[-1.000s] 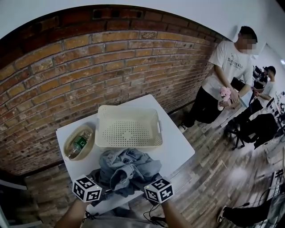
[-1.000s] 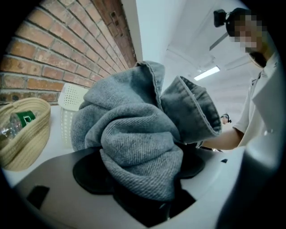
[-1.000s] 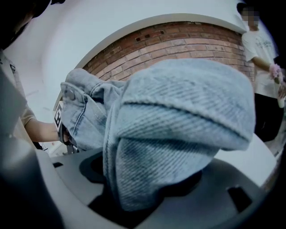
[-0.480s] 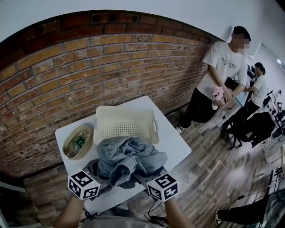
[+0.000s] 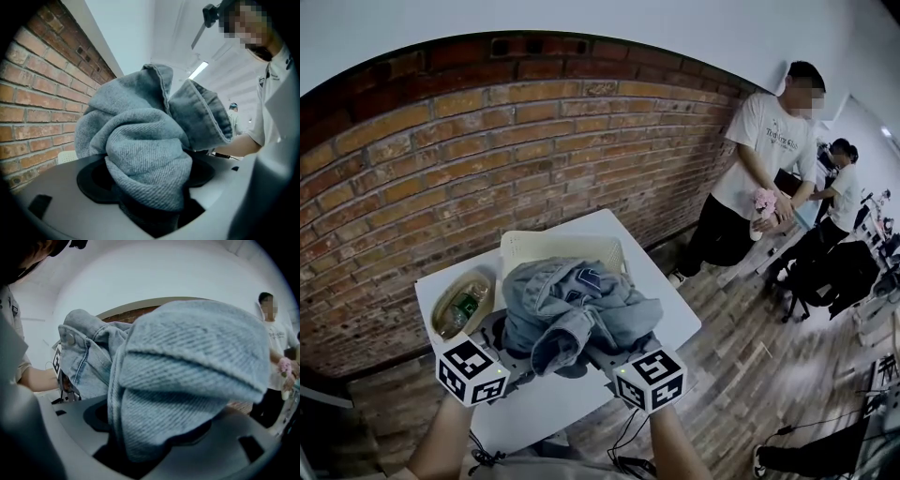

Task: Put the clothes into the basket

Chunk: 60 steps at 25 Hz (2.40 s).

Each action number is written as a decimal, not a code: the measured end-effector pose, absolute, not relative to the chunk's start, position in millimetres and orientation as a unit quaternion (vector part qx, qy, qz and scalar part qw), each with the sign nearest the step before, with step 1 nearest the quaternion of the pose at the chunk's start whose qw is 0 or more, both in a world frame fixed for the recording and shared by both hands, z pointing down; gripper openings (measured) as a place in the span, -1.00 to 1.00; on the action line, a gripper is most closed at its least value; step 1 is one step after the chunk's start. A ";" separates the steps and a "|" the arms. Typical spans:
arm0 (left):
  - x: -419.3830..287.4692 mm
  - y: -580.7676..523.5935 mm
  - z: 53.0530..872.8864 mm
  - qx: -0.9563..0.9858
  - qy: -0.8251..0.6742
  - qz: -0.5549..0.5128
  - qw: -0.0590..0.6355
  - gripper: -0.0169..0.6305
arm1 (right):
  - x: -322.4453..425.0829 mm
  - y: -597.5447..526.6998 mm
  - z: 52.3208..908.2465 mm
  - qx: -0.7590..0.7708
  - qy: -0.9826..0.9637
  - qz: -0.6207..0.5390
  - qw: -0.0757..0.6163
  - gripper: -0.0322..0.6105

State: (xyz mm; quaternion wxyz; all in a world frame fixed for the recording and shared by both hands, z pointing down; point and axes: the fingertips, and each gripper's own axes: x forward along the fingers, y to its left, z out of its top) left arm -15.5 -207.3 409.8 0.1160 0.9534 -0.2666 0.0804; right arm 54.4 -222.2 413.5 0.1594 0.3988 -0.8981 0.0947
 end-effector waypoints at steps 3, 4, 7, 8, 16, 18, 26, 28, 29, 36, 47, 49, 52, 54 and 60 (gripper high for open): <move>-15.3 -227.3 399.9 0.954 -0.270 0.081 0.105 0.22 | 54.6 -242.6 403.4 0.400 -0.899 0.085 0.157 0.05; -15.4 -232.9 397.8 0.954 -0.271 0.079 0.103 0.22 | 54.5 -248.3 400.6 0.400 -0.899 0.080 0.158 0.05; -16.6 -241.8 392.1 0.954 -0.275 0.075 0.093 0.22 | 53.0 -257.7 394.0 0.401 -0.900 0.065 0.157 0.05; -16.8 -244.0 390.3 0.954 -0.276 0.074 0.088 0.22 | 52.7 -260.0 392.2 0.402 -0.900 0.061 0.155 0.05; -16.3 -260.8 378.1 0.954 -0.280 0.081 0.068 0.22 | 53.3 -276.2 381.4 0.413 -0.898 0.054 0.140 0.05; -14.5 -270.5 376.9 0.954 -0.281 0.081 0.066 0.22 | 55.2 -285.9 380.2 0.416 -0.897 0.052 0.140 0.05; -9.8 -317.9 381.3 0.953 -0.284 0.087 0.063 0.22 | 60.5 -332.5 385.2 0.426 -0.893 0.055 0.136 0.05; -10.7 -325.6 385.7 0.952 -0.285 0.087 0.065 0.22 | 59.8 -340.1 389.4 0.427 -0.892 0.055 0.138 0.05; -11.1 -329.5 388.4 0.952 -0.285 0.086 0.067 0.22 | 59.5 -344.0 391.9 0.427 -0.892 0.055 0.139 0.05; -15.7 -356.6 418.0 0.946 -0.294 0.097 0.093 0.22 | 55.1 -371.2 422.3 0.428 -0.888 0.075 0.150 0.05; -16.7 -382.2 452.2 0.936 -0.304 0.123 0.125 0.22 | 54.3 -396.5 459.3 0.431 -0.880 0.117 0.162 0.04; -16.2 -385.3 457.7 0.935 -0.304 0.127 0.132 0.22 | 55.0 -399.5 465.0 0.432 -0.878 0.123 0.166 0.04; -15.0 -388.9 467.3 0.932 -0.304 0.134 0.146 0.22 | 56.4 -402.7 474.6 0.433 -0.874 0.134 0.174 0.04; -13.9 -391.2 475.3 0.929 -0.306 0.139 0.158 0.22 | 58.0 -404.6 482.8 0.434 -0.871 0.143 0.181 0.04; -13.0 -397.5 497.1 0.917 -0.313 0.162 0.188 0.22 | 60.0 -410.4 506.9 0.430 -0.861 0.181 0.201 0.03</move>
